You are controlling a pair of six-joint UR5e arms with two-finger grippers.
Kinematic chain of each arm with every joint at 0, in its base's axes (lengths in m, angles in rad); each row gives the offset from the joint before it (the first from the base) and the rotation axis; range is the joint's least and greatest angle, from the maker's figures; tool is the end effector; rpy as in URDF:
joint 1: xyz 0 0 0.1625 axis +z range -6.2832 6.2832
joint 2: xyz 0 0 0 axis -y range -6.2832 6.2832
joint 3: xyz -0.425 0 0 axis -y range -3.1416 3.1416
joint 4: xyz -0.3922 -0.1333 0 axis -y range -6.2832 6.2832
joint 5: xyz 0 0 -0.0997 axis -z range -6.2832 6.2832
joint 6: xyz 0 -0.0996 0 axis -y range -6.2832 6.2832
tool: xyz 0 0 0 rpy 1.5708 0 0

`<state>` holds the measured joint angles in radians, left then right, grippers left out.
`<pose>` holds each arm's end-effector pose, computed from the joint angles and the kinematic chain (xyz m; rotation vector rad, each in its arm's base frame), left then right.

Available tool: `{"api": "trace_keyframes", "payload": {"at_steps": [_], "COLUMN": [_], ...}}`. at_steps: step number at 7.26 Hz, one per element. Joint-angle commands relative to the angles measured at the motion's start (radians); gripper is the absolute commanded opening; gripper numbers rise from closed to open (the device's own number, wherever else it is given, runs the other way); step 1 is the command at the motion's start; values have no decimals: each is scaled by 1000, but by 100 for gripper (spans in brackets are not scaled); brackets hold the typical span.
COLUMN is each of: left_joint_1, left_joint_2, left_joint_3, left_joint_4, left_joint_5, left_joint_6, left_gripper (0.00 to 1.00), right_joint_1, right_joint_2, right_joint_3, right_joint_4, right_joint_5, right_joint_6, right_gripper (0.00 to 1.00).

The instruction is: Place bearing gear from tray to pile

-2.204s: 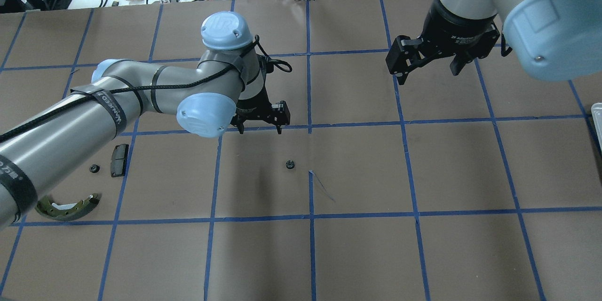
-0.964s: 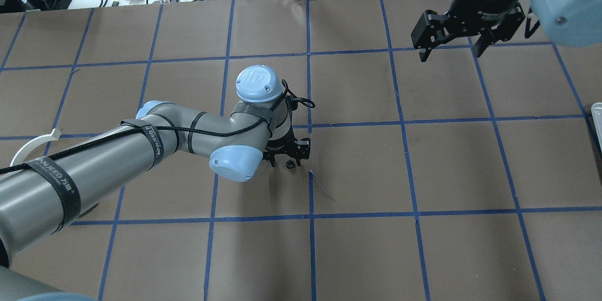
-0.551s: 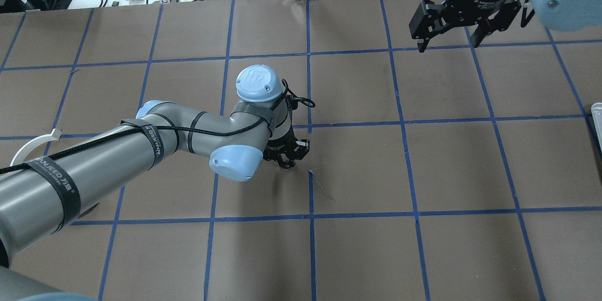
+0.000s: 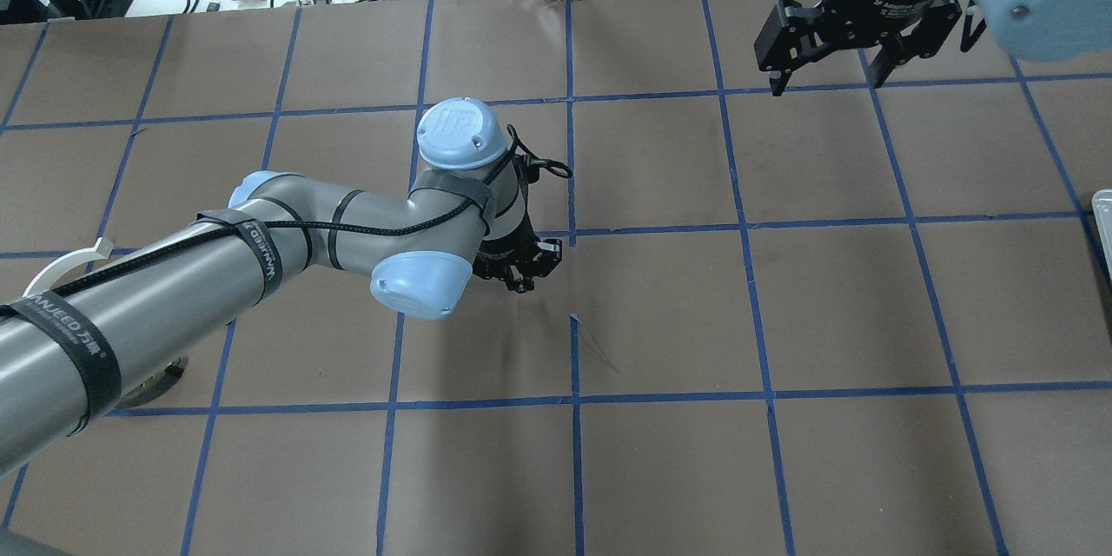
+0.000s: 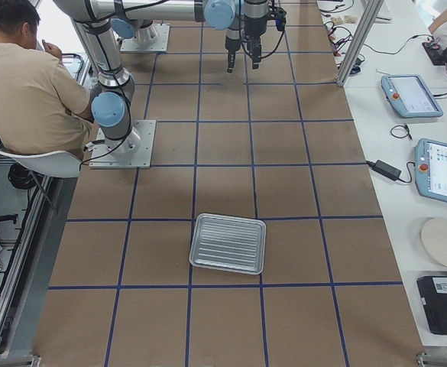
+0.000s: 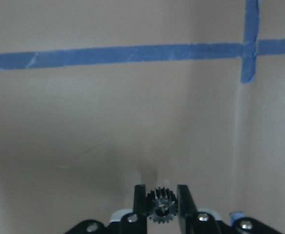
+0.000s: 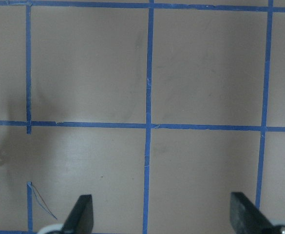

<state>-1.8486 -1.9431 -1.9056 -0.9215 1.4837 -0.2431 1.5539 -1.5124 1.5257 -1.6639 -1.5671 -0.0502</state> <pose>-0.2864 -0.4867 0.1988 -0.0494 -3.0696 -0.1202 0.1248 -0.5265 0.4902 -0.0525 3.1376 -0.1254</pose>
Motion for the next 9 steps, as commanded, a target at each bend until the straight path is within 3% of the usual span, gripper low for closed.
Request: {"api": "trace_keyframes", "payload": {"at_steps": [1, 2, 4, 6, 9], "left_joint_1": [111, 208, 369, 559, 803], "left_joint_2": [30, 47, 58, 58, 32], "left_joint_3": [58, 101, 141, 142, 125], "left_joint_4": [-145, -227, -244, -253, -283], "left_joint_5": [9, 27, 27, 161, 179], "left_joint_6": [117, 202, 299, 553, 875], "left_gripper": [0, 0, 0, 0, 0], "right_joint_1": [0, 0, 0, 2, 0], "right_joint_2": [0, 0, -2, -6, -12], "right_joint_3": [1, 1, 1, -1, 1], "right_joint_4": [0, 0, 0, 1, 3], "right_joint_5": [1, 1, 2, 1, 1], "right_joint_6": [3, 3, -2, -2, -2], "right_gripper": [100, 100, 100, 100, 100]}}
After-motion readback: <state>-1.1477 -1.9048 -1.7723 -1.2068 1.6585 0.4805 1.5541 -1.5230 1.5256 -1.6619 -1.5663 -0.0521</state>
